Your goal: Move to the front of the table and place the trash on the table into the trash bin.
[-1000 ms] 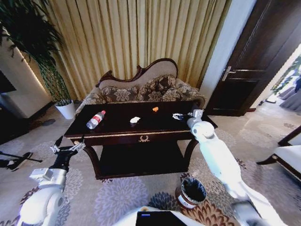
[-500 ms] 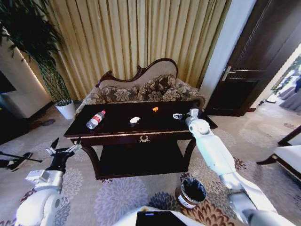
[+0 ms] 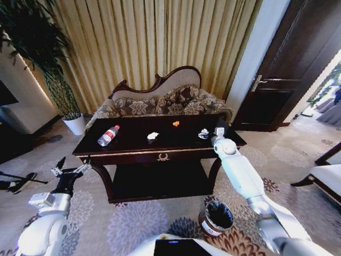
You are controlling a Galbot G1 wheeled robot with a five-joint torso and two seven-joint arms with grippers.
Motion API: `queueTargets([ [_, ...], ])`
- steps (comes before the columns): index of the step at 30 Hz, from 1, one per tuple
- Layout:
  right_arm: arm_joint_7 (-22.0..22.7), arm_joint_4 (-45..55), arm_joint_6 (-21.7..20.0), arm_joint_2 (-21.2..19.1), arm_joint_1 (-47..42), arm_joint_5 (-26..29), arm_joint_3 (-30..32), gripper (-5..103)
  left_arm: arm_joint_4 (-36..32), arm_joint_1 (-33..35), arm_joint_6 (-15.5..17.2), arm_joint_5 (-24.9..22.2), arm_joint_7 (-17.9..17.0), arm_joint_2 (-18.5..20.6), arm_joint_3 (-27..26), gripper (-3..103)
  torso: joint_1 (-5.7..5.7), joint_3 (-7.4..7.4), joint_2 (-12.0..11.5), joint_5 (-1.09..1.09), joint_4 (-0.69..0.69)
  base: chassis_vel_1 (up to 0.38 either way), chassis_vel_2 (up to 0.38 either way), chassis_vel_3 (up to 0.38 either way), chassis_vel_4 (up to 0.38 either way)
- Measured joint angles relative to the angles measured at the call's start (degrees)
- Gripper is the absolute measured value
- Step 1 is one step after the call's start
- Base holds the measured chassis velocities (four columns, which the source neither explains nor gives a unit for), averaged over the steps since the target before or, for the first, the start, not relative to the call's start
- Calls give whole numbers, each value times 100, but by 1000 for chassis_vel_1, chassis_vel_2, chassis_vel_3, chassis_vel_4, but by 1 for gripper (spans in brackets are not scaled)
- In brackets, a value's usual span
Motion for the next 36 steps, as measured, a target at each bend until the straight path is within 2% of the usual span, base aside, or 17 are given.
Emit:
queueTargets([
  [1, 0, 2, 7, 3, -3, -4, 2, 77, 10, 1, -6, 0, 4, 2, 5, 100, 0, 0, 0, 0, 0, 0, 0, 0, 0],
  [3, 0, 2, 11, 5, -6, -6, 1, 77, 17, 3, -10, 0, 5, 5, 5, 100, 0, 0, 0, 0, 0, 0, 0, 0, 0],
  [4, 0, 1, 17, 14, -15, -10, 3, 65, 23, 8, -20, -2, 7, 16, 0, 100, 0, 0, 0, 0, 0, 0, 0, 0, 0],
  [5, 0, 0, 25, 21, -28, -19, 9, 60, 23, 15, -26, -5, 10, 29, -15, 100, 0, 0, 0, 0, 0, 0, 0, 0, 0],
  [6, 0, 0, 25, 21, -28, -19, 9, 60, 23, 15, -26, -5, 10, 29, -15, 100, 0, 0, 0, 0, 0, 0, 0, 0, 0],
  [8, 0, 0, 51, 25, -64, -38, 19, 49, 24, 23, -35, -15, 12, 57, -42, 100, 0, 0, 0, 0, 1, 0, 0, 0, 0],
  [10, 0, 5, 59, 25, -77, -45, 24, 49, 24, 23, -38, -36, 16, 65, -53, 100, 0, 0, 0, 0, 0, 0, 0, 0, 0],
  [11, 0, 17, 68, 20, -99, -62, 31, 38, 21, 23, -40, -105, 41, 81, -84, 100, 0, 0, 0, 0, 0, 0, 0, 0, 0],
  [14, 0, 33, 74, 9, -126, -94, 44, 32, 14, 22, -40, -142, 64, 97, -109, 100, 0, 0, 0, 0, 0, 0, 0, 0, 0],
  [16, 0, 55, 83, -6, -156, -125, 68, 22, 4, 20, -45, -172, 75, 114, -137, 100, 0, 0, 0, 0, 0, 0, 0, 0, 0],
  [19, 0, 67, 87, -13, -168, -128, 76, 17, 3, 20, -47, -184, 77, 118, -148, 100, 0, 0, 0, -1, 0, 0, 0, 0, 0],
  [22, 0, 109, 90, -20, -199, -128, 80, 3, 3, 29, -60, -194, 79, 120, -162, 100, 0, 0, 0, 0, 0, 0, 0, 0, 0],
  [32, 0, 449, 94, -18, -335, -9, 149, 1, 2, 39, -81, -297, 81, 176, -237, 100, 0, 0, 0, 0, 0, 0, 0, 0, 0],
  [36, 0, 1081, 62, -108, -496, 205, 330, 1, -2, 13, -82, -342, 79, 184, -263, 100, 0, 0, 0, 0, 1, 0, 0, 0, 0],
])
